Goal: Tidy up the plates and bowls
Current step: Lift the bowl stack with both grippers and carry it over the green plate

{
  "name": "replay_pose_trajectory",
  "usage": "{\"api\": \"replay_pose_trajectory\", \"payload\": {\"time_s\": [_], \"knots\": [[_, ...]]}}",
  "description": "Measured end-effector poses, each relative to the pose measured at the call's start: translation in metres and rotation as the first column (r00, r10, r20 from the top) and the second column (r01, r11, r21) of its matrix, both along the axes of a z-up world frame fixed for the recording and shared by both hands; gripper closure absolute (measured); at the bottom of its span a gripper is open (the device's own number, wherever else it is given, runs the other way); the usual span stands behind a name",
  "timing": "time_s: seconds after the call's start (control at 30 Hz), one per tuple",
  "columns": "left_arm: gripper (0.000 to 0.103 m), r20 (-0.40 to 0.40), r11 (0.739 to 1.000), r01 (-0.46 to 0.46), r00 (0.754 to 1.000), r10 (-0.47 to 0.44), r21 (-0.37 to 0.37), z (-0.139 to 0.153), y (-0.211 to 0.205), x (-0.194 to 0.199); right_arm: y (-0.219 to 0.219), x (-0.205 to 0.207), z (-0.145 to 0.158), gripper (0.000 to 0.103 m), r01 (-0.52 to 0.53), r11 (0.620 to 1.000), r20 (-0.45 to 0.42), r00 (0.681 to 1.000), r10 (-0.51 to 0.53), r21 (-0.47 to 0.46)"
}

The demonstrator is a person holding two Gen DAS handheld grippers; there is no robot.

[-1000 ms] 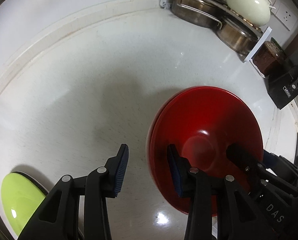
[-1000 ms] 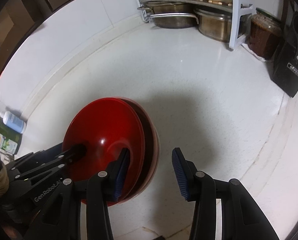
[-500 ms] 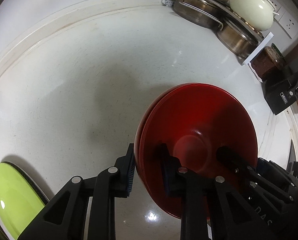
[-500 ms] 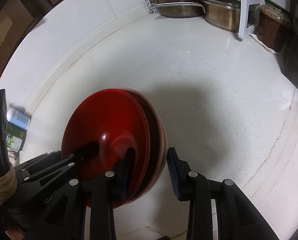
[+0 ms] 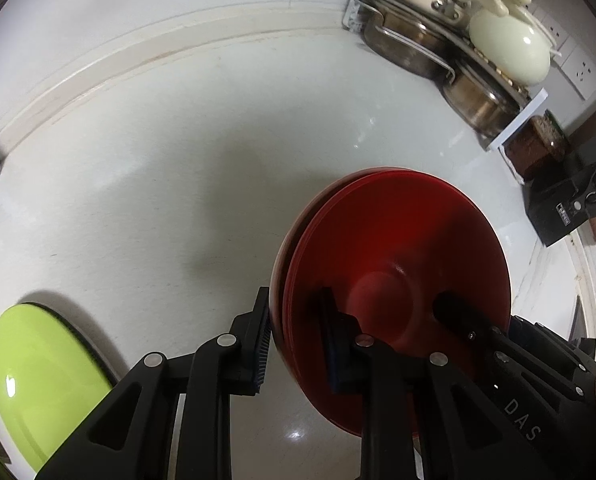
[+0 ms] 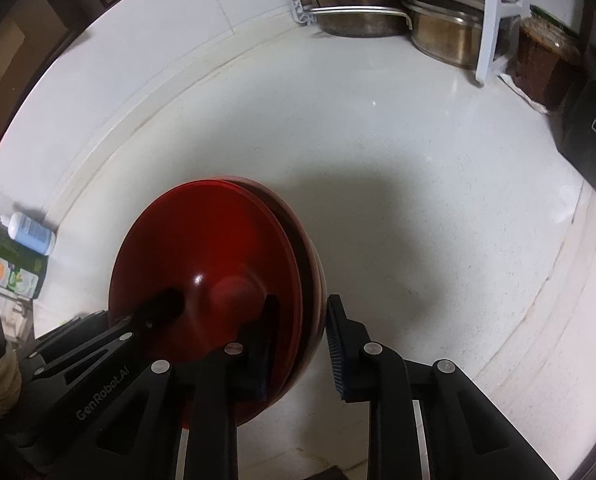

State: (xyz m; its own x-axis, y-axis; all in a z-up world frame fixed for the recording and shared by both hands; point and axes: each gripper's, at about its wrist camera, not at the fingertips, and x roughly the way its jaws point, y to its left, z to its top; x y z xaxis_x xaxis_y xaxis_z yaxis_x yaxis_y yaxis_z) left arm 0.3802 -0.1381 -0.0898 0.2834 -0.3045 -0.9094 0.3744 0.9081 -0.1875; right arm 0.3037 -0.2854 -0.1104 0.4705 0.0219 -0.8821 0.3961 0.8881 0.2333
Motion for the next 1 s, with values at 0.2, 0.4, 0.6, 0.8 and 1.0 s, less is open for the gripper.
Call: {"api": "replay_pose_trajectory", "payload": {"time_s": [0.2, 0.4, 0.6, 0.8, 1.0], "knots": [[0.080, 0.029, 0.999, -0.050, 0.998, 0.050, -0.020, 0.016, 0.030, -0.005, 0.017, 0.001, 0.017, 0.078, -0.042, 0.999, 0.020, 0.999, 0.043, -0.024], [0.080, 0.074, 0.993, -0.113, 0.991, 0.115, -0.029, 0.031, 0.072, -0.014, 0.046, 0.004, 0.034, 0.078, -0.107, 0.993, 0.049, 0.993, 0.109, -0.041], [0.080, 0.106, 0.982, -0.184, 0.977, 0.187, -0.035, 0.038, 0.118, -0.026, 0.081, 0.007, 0.047, 0.078, -0.176, 0.983, 0.078, 0.981, 0.179, -0.044], [0.080, 0.120, 0.967, -0.251, 0.960, 0.254, -0.037, 0.043, 0.165, -0.037, 0.124, 0.011, 0.055, 0.078, -0.256, 0.966, 0.098, 0.961, 0.259, -0.042], [0.080, 0.132, 0.949, -0.312, 0.940, 0.314, -0.038, 0.047, 0.210, -0.050, 0.168, 0.006, 0.061, 0.078, -0.327, 0.944, 0.109, 0.938, 0.329, -0.038]]}}
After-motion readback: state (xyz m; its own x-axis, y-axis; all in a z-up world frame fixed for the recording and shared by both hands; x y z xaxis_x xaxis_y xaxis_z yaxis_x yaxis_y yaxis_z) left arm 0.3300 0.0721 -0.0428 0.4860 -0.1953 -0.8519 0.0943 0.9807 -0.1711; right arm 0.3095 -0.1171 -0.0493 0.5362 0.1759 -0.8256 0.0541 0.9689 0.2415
